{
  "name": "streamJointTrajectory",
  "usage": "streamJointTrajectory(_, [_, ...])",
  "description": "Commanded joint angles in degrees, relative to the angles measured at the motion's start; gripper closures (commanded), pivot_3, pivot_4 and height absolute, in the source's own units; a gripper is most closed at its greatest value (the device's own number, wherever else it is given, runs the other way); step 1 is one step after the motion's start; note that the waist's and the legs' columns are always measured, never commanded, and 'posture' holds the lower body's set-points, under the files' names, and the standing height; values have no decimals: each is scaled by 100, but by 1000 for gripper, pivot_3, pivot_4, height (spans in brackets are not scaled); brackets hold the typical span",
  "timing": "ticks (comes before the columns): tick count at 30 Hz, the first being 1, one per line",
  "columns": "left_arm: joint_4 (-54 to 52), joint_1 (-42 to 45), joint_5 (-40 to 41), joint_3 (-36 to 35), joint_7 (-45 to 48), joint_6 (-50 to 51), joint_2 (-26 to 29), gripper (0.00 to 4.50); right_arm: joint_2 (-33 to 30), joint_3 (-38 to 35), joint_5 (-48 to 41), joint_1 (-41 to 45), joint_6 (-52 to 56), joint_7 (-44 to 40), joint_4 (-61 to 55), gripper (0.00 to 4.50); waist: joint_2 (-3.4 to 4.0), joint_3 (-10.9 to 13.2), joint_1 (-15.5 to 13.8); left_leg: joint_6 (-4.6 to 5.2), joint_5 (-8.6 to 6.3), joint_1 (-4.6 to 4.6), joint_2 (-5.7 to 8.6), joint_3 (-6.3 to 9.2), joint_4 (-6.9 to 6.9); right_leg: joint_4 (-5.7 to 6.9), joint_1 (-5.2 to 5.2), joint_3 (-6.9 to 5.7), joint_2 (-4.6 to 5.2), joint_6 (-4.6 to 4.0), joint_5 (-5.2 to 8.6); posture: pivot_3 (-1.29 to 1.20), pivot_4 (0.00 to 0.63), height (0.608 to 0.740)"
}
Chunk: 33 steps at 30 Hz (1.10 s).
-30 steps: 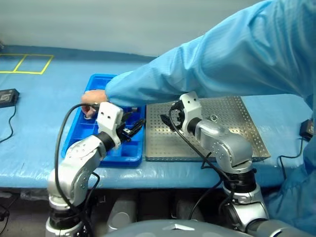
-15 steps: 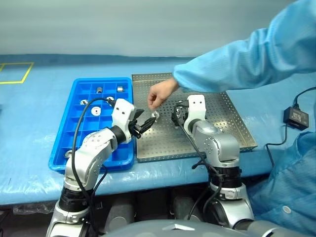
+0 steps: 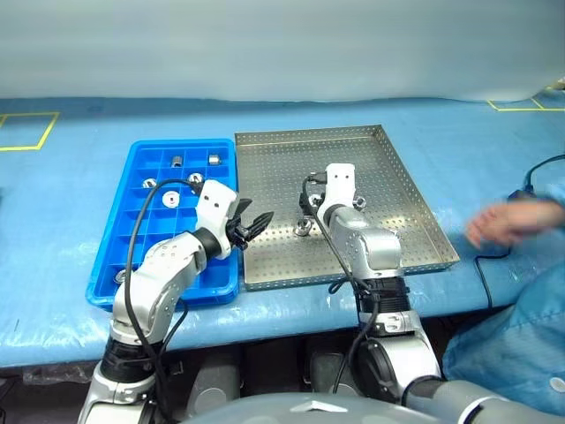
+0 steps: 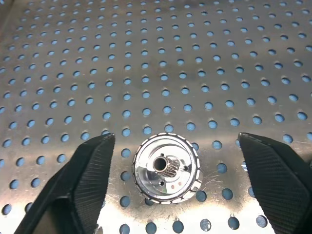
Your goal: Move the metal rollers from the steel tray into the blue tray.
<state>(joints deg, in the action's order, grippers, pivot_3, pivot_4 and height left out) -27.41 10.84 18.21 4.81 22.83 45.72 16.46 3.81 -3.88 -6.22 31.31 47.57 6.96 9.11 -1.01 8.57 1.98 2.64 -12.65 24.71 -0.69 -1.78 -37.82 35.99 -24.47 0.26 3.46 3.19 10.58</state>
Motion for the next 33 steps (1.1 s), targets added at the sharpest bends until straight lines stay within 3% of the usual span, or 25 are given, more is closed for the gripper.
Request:
streamJointTrajectory(1, [-314, -5, 50, -85, -65, -43, 47, 1551, 50, -59, 6, 160, -62, 70, 18, 1563, 1, 1, -9, 0, 0, 1, 1, 0, 1, 0, -1, 1, 0, 0, 0, 24, 150, 740])
streamJointTrajectory(3, [-326, -16, 58, -97, -91, -34, 61, 1551, 77, -100, -16, 181, -39, 91, 45, 2177, 1, 1, -13, 0, 0, 0, 2, 0, 1, -1, 0, 3, 0, 0, 0, 26, 150, 740])
streamJointTrajectory(7, [-369, -56, 75, -118, -138, -22, 99, 1551, 138, -158, -54, 172, -292, 63, -86, 2654, 2, 1, -33, 0, 0, 0, 1, 0, 2, 0, 0, 2, 0, 0, 0, 33, 150, 740])
streamJointTrajectory(11, [-499, -171, 129, -228, -194, -10, 170, 1551, 141, 46, -157, 184, -432, -294, -498, 2681, 10, 7, -33, 0, 0, 1, 1, -1, 3, 0, -3, 4, 0, 0, 0, 49, 150, 740])
streamJointTrajectory(20, [-1642, -1042, 392, -1157, -469, 312, 416, 1551, -199, 1402, -1055, 326, 282, -2404, -1920, 2681, 14, 10, -133, -6, 2, -7, -6, 4, 29, -1, -8, 1, -6, -9, 7, 155, 150, 740])
streamJointTrajectory(28, [-2734, -2220, 198, -1786, -997, 547, 404, 1551, -172, 2292, -1093, 691, -169, -3494, -1140, 2681, 11, 11, -470, -21, 10, -10, -6, 12, 27, -4, -6, -13, -3, -6, 14, 321, 150, 740])
streamJointTrajectory(33, [-3103, -2820, 208, -2247, -1356, 481, 10, 1551, -102, 2583, -986, 965, -851, -4137, -398, 2681, 13, 13, -700, -34, 11, -11, -12, 27, 29, -3, -14, -31, -6, 5, 28, 401, 150, 740])
